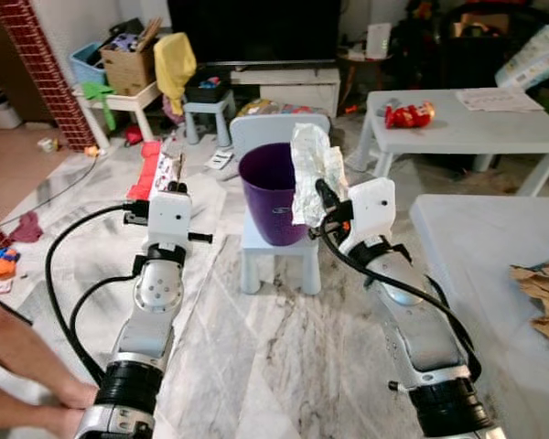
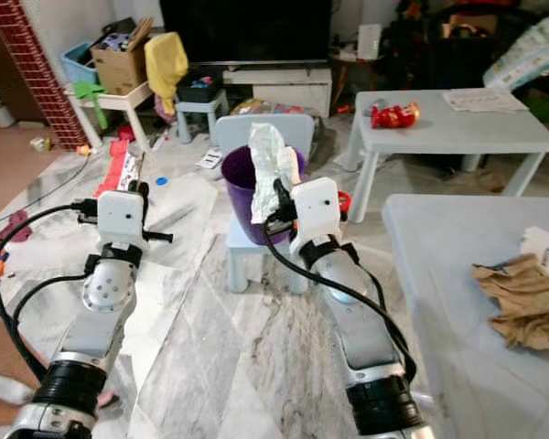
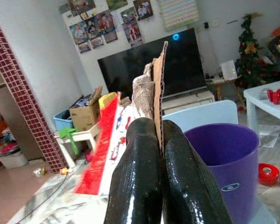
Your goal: Picking trash to rubbish bin
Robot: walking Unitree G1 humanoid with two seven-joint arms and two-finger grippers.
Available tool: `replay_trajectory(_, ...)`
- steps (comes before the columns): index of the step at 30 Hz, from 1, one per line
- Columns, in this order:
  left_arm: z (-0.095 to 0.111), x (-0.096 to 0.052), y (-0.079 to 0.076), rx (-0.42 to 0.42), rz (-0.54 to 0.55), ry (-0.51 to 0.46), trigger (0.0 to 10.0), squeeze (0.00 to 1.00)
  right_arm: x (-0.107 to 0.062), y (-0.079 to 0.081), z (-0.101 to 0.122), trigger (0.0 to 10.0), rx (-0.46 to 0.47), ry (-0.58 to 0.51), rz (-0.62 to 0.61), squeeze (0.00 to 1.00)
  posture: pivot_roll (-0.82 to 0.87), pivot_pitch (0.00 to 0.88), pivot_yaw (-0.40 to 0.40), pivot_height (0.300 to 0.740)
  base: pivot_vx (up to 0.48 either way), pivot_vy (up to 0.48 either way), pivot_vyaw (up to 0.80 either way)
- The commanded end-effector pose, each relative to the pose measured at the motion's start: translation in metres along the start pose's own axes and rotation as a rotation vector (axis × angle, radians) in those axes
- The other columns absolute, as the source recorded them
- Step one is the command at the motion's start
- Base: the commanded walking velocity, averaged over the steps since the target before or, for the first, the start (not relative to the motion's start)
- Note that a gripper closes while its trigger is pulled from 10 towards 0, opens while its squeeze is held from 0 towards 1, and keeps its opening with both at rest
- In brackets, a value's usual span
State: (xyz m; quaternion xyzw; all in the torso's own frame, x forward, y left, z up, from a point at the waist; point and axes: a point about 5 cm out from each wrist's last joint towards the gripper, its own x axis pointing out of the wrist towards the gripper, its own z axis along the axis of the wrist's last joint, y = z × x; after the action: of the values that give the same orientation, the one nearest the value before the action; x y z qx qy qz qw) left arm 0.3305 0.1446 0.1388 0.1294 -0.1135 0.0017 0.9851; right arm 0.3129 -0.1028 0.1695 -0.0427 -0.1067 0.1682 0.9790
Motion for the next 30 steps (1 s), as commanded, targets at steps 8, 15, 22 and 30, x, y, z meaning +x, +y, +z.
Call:
replay_trajectory(8,-0.0049,0.0019,0.0099,0.016,0.02,0.027,0.0,0.0,0.0025,0.0106,0.0003,10.0,0.008,-0.01,0.03,0.0,-0.13,0.0,0.025,0.74,0.313,0.0,0.44)
replay_trajectory(15,-0.0055,0.0019,0.0089,0.019,0.017,0.03,0.0,0.0,0.0012,0.0111,-0.0038,10.0,0.005,0.002,0.03,0.0,-0.13,0.0,0.026,0.74,0.313,0.0,0.06)
replay_trajectory(22,-0.0069,0.0007,0.0071,0.02,0.011,0.035,0.0,0.0,0.0004,0.0124,-0.0056,10.0,-0.004,0.006,0.039,0.0,-0.13,0.0,0.026,0.74,0.312,0.0,0.06)
replay_trajectory(30,-0.0058,0.0022,0.0078,0.017,0.011,0.033,0.0,0.0,0.0015,0.0114,-0.0038,10.0,-0.006,-0.002,0.025,0.0,-0.13,0.0,0.023,0.74,0.316,0.0,0.11)
